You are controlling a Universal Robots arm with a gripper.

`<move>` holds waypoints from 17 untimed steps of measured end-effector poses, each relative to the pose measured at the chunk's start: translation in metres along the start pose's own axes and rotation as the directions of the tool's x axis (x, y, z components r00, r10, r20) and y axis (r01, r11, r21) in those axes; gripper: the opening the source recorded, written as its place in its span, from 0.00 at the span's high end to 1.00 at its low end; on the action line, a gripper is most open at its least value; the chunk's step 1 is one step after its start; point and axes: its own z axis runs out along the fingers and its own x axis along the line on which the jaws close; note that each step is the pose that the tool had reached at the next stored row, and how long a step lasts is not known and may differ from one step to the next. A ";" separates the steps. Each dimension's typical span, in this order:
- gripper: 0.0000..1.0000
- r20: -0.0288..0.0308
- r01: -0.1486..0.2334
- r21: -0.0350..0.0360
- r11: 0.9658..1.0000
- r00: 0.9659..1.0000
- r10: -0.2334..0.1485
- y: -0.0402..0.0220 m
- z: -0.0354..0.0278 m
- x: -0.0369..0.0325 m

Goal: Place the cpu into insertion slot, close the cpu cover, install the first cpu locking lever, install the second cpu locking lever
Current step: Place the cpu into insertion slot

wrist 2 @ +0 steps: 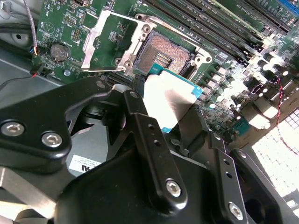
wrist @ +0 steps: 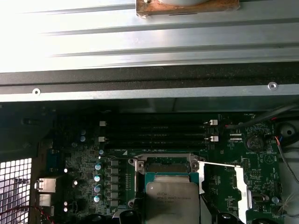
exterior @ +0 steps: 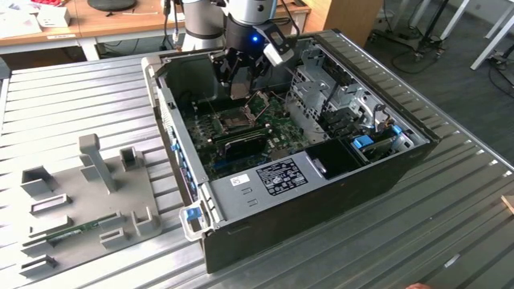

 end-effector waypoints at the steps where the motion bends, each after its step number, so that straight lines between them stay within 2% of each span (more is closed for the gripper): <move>1: 0.46 0.000 0.000 0.000 1.000 1.000 0.000 0.0000 0.0003 0.0000; 8: 0.46 0.000 0.000 0.000 1.000 1.000 0.000 -0.0005 0.0051 -0.0001; 17: 0.46 0.000 0.000 0.002 1.000 1.000 0.000 -0.0015 0.0165 0.0000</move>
